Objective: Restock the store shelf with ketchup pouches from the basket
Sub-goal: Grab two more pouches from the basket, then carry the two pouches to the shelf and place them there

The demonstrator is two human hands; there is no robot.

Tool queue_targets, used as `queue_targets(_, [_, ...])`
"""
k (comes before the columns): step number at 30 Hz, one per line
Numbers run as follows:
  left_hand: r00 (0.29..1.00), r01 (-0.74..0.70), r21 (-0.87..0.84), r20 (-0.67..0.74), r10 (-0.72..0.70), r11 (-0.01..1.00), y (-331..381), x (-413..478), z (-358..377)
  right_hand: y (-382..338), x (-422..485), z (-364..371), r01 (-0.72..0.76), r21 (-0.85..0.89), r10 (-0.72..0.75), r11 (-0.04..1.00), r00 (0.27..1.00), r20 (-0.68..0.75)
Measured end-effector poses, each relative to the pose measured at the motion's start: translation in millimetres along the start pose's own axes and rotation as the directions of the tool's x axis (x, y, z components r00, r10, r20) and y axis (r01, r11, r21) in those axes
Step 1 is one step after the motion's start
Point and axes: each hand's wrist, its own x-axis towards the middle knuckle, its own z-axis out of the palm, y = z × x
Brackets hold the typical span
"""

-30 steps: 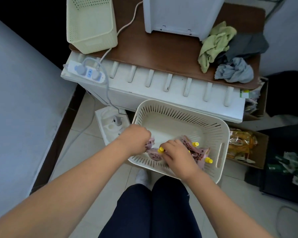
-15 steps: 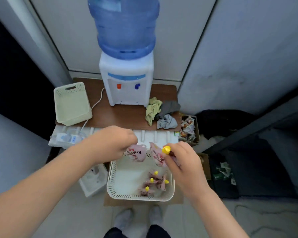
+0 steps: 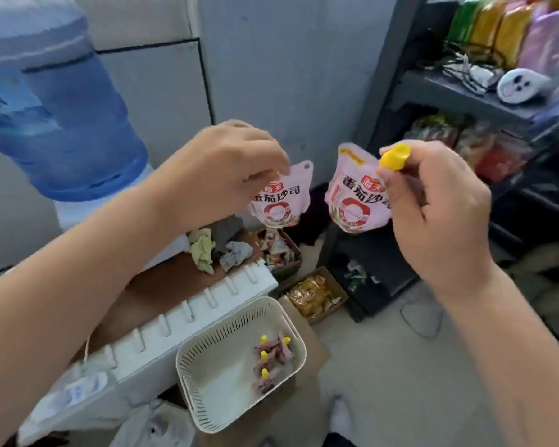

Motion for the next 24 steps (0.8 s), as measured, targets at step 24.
queue_targets(24, [0.637,-0.573,-0.746,-0.145,0.757,0.339,459.5,364.0,144.3,16.1,-191.2,-488.7,-0.619,-0.668,0.214,0.413,0.779,-0.59])
